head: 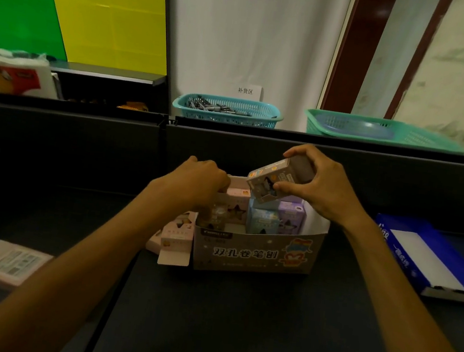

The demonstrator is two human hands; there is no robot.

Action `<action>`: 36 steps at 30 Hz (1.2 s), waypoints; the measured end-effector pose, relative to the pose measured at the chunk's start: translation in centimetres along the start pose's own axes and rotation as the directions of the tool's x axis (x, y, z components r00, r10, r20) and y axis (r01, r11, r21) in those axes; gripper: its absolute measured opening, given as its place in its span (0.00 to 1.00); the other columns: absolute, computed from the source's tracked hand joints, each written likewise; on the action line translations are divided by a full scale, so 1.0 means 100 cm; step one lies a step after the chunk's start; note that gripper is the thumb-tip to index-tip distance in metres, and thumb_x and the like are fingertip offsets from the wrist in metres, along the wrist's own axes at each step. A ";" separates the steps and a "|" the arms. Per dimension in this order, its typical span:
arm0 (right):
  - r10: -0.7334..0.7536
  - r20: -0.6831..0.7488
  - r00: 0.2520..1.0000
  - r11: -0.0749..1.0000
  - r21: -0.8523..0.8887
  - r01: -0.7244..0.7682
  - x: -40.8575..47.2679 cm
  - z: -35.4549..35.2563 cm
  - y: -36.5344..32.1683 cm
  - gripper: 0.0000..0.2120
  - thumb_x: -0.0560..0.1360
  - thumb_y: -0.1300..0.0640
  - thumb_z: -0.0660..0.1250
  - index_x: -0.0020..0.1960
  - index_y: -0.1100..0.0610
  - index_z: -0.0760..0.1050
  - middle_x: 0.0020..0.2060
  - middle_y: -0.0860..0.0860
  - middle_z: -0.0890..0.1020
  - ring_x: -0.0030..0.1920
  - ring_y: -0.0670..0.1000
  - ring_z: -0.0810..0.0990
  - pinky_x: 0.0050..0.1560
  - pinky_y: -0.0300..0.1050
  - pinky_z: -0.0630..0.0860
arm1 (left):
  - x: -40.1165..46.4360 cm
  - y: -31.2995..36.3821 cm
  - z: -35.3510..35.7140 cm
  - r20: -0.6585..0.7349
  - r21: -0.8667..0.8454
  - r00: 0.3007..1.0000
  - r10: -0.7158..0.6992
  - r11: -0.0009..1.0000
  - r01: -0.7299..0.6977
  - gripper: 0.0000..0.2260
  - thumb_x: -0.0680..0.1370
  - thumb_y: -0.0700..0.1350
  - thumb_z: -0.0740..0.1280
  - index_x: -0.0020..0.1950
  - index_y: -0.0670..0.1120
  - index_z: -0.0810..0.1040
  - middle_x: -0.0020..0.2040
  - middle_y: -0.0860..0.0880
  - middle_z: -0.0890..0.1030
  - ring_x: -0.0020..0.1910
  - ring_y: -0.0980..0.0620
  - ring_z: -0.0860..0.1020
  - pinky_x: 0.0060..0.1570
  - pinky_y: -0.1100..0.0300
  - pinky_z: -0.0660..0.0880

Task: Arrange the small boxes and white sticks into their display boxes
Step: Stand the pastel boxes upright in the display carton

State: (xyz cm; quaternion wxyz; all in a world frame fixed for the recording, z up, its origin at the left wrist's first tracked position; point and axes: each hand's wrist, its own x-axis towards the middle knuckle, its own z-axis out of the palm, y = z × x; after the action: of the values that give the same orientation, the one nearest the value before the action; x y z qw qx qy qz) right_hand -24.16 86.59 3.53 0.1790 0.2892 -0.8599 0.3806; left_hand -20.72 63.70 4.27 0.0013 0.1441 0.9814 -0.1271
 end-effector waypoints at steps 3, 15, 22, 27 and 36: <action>0.000 -0.003 1.000 1.000 0.001 0.000 -0.001 -0.001 -0.002 0.24 0.66 0.55 0.77 0.57 0.48 0.71 0.52 0.44 0.75 0.49 0.36 0.74 0.41 0.22 0.72 | 0.001 0.000 0.002 0.006 -0.026 1.000 -0.004 1.000 0.004 0.21 0.70 0.53 0.73 0.61 0.51 0.73 0.57 0.49 0.75 0.58 0.49 0.71 0.61 0.49 0.64; 0.006 0.012 1.000 1.000 -0.013 -0.006 -0.008 0.001 0.000 0.24 0.65 0.54 0.77 0.57 0.48 0.71 0.53 0.44 0.75 0.51 0.41 0.75 0.42 0.27 0.74 | 0.004 0.007 0.005 0.023 0.050 0.999 -0.042 0.998 0.041 0.24 0.71 0.50 0.72 0.66 0.50 0.70 0.62 0.46 0.72 0.62 0.46 0.68 0.65 0.47 0.62; 0.019 0.033 0.999 1.000 0.023 -0.020 -0.006 0.004 -0.006 0.28 0.64 0.52 0.78 0.60 0.48 0.70 0.55 0.46 0.75 0.53 0.45 0.77 0.43 0.33 0.77 | -0.006 -0.013 0.005 -0.174 -0.131 0.984 -0.034 0.991 0.011 0.18 0.75 0.57 0.65 0.61 0.50 0.72 0.56 0.50 0.73 0.59 0.49 0.68 0.54 0.53 0.68; 0.006 0.168 0.986 1.000 0.028 -0.011 -0.001 0.012 -0.019 0.28 0.64 0.53 0.78 0.61 0.48 0.70 0.55 0.47 0.76 0.53 0.46 0.78 0.46 0.37 0.79 | -0.020 -0.036 0.006 -0.290 -0.196 0.953 -0.083 0.980 0.025 0.17 0.75 0.57 0.65 0.61 0.52 0.72 0.57 0.51 0.75 0.58 0.52 0.71 0.46 0.58 0.67; -0.004 0.446 0.895 1.000 -0.010 0.010 0.006 0.045 -0.039 0.27 0.67 0.55 0.77 0.61 0.48 0.69 0.57 0.48 0.77 0.53 0.47 0.79 0.52 0.44 0.80 | -0.043 -0.060 0.021 -0.138 -0.197 0.968 -0.209 0.964 0.180 0.26 0.75 0.55 0.67 0.71 0.53 0.63 0.67 0.48 0.68 0.64 0.49 0.68 0.57 0.54 0.70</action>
State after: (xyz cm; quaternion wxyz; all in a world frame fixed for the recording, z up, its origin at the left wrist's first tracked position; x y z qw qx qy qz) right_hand -22.59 80.83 3.08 -0.0198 0.3708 -0.8792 0.2984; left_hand -18.37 56.38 3.89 -0.0755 0.0558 0.9953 -0.0242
